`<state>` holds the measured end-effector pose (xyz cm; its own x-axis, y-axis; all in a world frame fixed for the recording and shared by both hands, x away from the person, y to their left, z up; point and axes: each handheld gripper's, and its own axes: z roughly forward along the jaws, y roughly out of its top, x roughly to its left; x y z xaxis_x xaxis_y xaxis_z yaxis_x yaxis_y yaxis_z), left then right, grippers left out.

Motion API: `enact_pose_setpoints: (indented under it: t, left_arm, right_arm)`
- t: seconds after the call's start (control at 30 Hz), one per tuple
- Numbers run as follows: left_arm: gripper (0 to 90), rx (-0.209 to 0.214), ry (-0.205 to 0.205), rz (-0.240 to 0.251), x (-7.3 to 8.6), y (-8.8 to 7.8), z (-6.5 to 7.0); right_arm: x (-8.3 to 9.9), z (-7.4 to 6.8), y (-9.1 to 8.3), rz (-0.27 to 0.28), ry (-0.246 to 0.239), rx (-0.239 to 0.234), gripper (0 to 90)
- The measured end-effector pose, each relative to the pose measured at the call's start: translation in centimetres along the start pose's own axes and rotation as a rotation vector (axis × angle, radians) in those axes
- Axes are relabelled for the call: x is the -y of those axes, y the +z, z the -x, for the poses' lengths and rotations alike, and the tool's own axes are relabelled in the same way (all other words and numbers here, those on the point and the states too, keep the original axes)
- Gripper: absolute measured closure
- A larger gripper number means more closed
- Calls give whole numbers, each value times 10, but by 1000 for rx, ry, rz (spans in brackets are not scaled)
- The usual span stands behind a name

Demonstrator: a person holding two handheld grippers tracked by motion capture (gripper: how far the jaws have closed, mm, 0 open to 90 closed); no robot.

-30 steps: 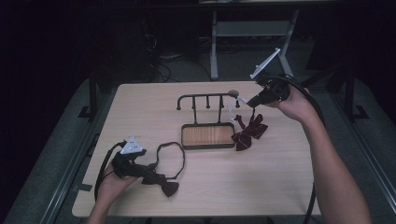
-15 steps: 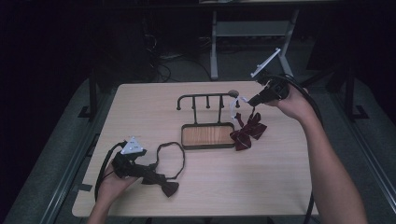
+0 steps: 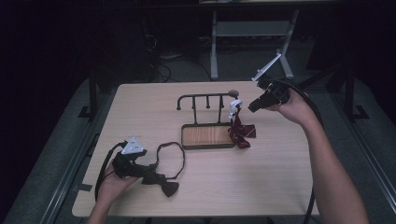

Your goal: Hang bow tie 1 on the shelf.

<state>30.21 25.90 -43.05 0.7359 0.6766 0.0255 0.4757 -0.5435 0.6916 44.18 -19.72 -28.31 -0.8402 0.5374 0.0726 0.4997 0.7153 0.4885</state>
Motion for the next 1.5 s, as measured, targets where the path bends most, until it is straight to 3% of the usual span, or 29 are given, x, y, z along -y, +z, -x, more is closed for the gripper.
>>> enact_pose_setpoints:
  t: [0.67, 1.4, 1.5]
  left_arm:
    - [284, 6, 9, -10, 0, 1, 0]
    - [277, 27, -15, -2, -1, 2, 0]
    - [275, 27, -4, -8, -2, 2, 0]
  right_arm:
    - [29, -9, 11, 2, -34, -60, 643]
    - [61, -26, 44, -12, -42, -113, 540]
    - [66, -27, 48, -10, -38, -119, 531]
